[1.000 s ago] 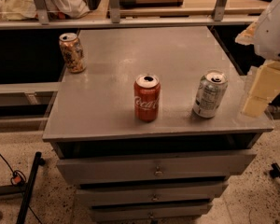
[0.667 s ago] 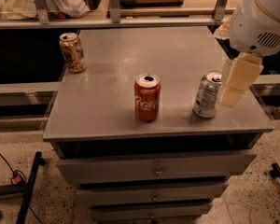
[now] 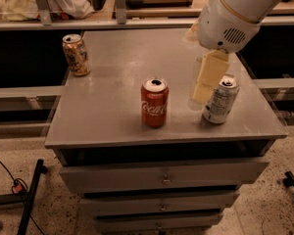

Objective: Move coke can near orange can

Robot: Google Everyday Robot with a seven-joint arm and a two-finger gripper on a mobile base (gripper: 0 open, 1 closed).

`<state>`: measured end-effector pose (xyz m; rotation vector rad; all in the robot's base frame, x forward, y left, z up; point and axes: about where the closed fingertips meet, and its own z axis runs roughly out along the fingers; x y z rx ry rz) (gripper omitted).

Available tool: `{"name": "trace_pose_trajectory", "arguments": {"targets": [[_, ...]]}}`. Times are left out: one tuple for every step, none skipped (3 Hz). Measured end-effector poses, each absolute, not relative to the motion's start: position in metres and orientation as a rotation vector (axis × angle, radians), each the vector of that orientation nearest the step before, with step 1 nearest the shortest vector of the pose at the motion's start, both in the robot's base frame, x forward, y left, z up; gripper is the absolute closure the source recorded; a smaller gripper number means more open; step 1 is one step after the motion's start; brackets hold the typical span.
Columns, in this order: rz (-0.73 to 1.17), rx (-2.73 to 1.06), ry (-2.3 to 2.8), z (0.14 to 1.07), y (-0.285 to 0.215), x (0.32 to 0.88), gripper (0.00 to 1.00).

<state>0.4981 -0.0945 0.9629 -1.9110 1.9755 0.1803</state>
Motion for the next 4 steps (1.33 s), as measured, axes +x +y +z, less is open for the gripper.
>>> {"name": "trace_pose_trajectory", "arguments": {"targets": [[0.308,-1.957,1.957,0.946,-0.070,0.495,0.00],[0.430,-1.951,1.955,0.926,-0.053,0.489,0.00],[0.510,-1.926,1.951,0.909,-0.037,0.487,0.00],[0.577,-1.895,1.948,0.899,-0.020,0.492,0.18]]}}
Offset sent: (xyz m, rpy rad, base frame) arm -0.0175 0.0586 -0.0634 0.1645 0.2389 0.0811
